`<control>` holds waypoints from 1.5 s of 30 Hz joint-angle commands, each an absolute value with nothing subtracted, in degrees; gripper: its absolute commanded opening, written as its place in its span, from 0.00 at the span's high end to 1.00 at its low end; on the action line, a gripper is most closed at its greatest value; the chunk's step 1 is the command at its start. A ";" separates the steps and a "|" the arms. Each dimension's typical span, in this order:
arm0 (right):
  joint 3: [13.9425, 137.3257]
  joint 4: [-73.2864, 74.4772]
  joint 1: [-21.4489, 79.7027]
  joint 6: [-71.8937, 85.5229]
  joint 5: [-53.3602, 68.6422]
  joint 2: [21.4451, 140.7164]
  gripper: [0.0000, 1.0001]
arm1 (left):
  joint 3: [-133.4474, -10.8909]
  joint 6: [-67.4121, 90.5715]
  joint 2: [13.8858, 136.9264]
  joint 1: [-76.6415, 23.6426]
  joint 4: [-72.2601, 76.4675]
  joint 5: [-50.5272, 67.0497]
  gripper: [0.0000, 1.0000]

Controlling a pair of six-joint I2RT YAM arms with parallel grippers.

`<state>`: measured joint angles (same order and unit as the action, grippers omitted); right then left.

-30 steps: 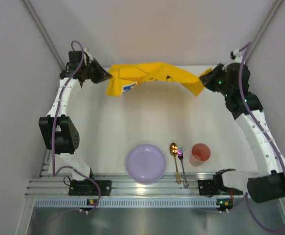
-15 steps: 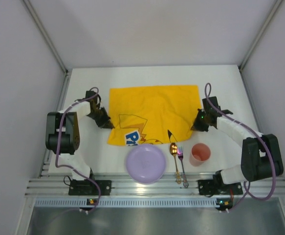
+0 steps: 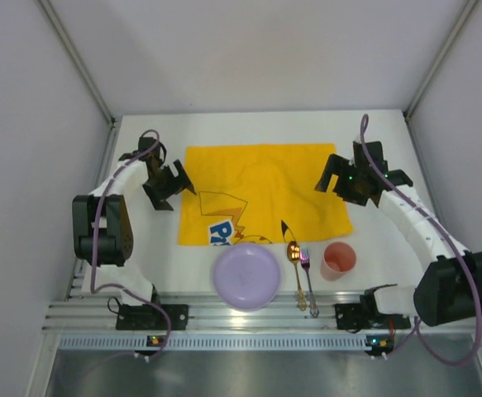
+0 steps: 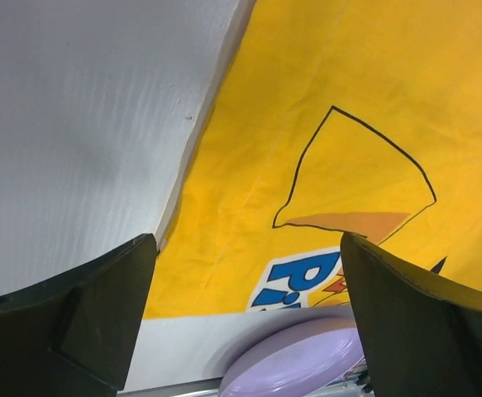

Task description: Set the dinner table for one person

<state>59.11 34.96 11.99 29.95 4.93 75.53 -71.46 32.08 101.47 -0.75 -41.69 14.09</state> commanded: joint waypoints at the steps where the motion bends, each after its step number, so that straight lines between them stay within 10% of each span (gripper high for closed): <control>1: 63.01 41.20 12.57 27.78 2.20 69.71 0.00 | -72.43 32.43 92.76 -0.88 -47.90 11.33 0.02; 24: 54.67 58.80 12.30 28.83 -1.32 54.84 0.00 | -39.90 36.56 85.34 -29.16 -26.20 26.37 0.33; 26: 54.41 58.98 12.30 28.57 -1.58 54.84 0.00 | -40.51 36.74 86.83 -30.67 -25.41 25.75 0.45; 30: 53.70 59.33 12.22 28.48 -1.85 54.67 0.00 | -42.71 36.83 91.04 -32.96 -26.79 24.09 1.00; 45: 57.04 64.86 12.04 28.30 -6.68 52.30 0.00 | -82.23 32.52 101.83 -31.12 -41.75 6.69 1.00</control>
<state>53.91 62.28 11.97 28.93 -4.36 53.45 -75.72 33.52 95.55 -32.03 -40.29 11.27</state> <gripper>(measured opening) 0.996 0.038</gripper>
